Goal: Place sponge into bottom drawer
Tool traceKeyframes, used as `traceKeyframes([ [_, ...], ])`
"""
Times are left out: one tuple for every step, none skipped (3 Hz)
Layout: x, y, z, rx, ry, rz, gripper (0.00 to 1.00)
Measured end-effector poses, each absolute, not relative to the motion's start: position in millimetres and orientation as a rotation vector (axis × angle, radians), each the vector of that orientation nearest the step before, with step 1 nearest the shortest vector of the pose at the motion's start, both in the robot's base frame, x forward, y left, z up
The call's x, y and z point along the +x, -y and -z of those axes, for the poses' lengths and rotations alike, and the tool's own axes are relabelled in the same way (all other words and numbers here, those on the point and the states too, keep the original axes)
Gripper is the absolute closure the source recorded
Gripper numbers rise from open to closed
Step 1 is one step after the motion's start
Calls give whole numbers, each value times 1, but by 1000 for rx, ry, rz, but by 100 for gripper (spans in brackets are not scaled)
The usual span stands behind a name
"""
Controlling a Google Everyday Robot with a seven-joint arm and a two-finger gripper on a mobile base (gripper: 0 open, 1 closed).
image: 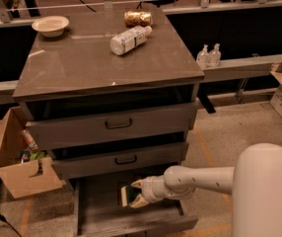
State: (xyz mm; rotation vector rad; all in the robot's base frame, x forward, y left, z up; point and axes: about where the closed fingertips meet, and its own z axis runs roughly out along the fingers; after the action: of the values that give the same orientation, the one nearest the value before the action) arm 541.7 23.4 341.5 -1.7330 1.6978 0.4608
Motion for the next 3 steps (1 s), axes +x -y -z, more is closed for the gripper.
traceKeyframes([
  [539,-18,-306,-1682,-1770,-476,100],
  [546,-17,-281,-1679,-1820,-440,100],
  [557,-16,-268,-1702,-1877,-361,100],
])
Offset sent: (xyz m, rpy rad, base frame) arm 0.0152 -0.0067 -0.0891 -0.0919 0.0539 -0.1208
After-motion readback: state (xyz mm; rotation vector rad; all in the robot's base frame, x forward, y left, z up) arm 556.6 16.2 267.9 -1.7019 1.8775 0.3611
